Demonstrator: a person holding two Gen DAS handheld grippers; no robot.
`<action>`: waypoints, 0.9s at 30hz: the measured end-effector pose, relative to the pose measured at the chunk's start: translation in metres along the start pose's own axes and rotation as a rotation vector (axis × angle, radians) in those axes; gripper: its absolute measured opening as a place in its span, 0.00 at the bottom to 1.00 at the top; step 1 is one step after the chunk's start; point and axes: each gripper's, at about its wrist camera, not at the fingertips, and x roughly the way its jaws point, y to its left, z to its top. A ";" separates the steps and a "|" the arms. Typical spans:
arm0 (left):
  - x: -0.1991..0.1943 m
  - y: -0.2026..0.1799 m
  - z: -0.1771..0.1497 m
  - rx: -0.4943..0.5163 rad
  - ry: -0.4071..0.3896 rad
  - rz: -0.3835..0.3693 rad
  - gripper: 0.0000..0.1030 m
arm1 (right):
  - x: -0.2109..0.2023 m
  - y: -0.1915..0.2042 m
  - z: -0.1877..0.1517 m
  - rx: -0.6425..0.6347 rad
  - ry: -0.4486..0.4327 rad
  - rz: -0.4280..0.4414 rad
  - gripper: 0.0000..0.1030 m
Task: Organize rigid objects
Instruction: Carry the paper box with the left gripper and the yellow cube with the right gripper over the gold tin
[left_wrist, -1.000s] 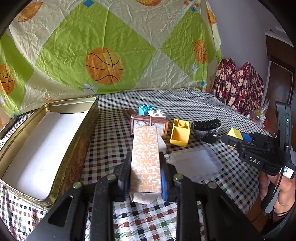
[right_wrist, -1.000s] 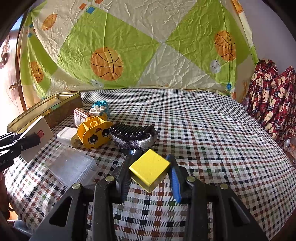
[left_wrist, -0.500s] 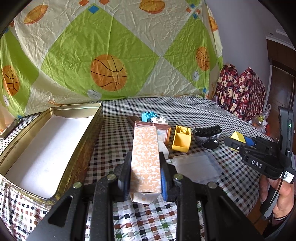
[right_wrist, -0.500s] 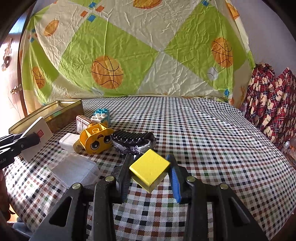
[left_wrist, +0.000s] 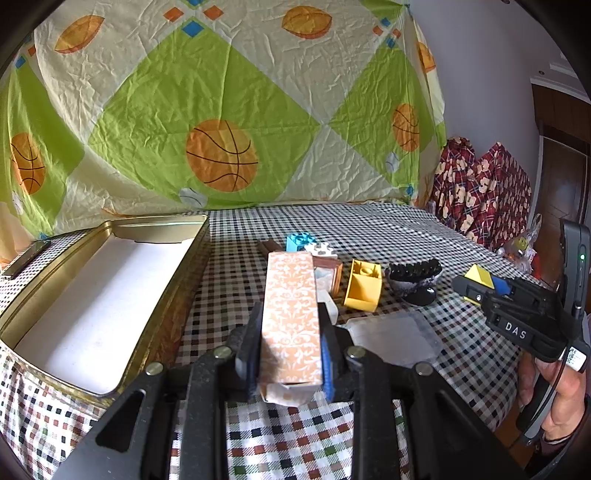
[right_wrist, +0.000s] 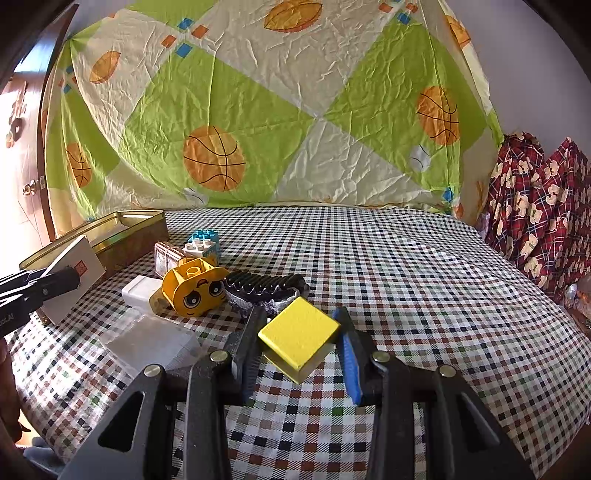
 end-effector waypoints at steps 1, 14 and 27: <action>0.000 0.000 0.000 0.001 -0.002 0.000 0.24 | -0.001 0.000 0.000 0.000 -0.005 0.000 0.38; -0.012 -0.001 -0.003 0.004 -0.082 0.021 0.24 | -0.008 0.003 -0.001 -0.008 -0.057 -0.046 0.38; -0.020 0.001 -0.004 0.002 -0.157 0.027 0.24 | -0.020 0.016 -0.002 -0.071 -0.140 -0.111 0.38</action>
